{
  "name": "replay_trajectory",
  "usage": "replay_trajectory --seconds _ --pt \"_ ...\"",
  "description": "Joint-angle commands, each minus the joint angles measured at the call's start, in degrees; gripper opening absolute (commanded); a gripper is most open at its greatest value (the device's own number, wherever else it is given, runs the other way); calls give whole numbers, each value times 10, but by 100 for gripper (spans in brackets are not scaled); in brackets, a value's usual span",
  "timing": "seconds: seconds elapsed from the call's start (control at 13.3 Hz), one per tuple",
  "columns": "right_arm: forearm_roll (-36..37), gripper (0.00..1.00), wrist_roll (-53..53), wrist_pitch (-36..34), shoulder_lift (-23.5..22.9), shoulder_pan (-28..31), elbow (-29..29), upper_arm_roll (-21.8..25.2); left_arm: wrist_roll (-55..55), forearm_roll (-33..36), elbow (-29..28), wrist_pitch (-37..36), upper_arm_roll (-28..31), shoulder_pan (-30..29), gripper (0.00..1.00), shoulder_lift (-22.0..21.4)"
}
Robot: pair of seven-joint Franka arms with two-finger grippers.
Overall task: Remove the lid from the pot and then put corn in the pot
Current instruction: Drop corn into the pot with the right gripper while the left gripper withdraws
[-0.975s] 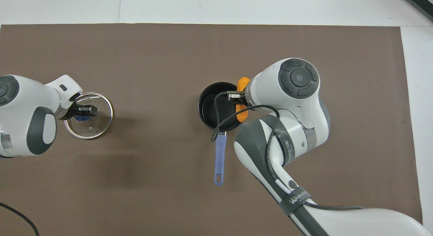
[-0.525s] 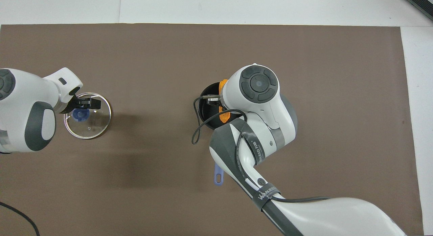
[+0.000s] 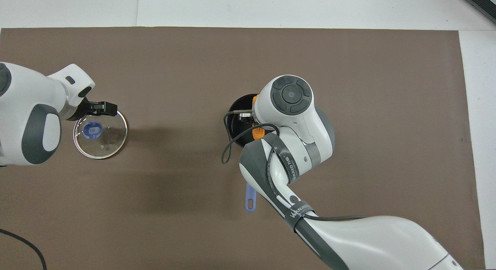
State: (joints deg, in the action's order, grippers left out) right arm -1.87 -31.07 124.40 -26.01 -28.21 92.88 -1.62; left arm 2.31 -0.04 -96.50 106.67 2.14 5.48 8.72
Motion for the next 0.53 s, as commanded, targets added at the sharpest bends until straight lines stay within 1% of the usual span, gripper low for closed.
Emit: replay_trajectory --seconds 0.0,0.07,0.3,0.38,0.45 --pt "-1 78 -5 7 0 1 3 -2 23 -8 38 -70 4 -1 100 -20" --pt "-1 96 -5 8 0 1 2 -2 26 -8 38 -82 4 -2 100 -35" --pt "0 100 -6 12 -1 1 -1 -2 45 -3 39 -123 8 -2 100 -70" --pt "2 100 -7 12 -1 2 -2 -1 50 -1 42 -139 9 -3 100 -72" --pt "8 100 -8 12 -1 2 -5 -1 51 0 60 -161 9 -3 100 -71"
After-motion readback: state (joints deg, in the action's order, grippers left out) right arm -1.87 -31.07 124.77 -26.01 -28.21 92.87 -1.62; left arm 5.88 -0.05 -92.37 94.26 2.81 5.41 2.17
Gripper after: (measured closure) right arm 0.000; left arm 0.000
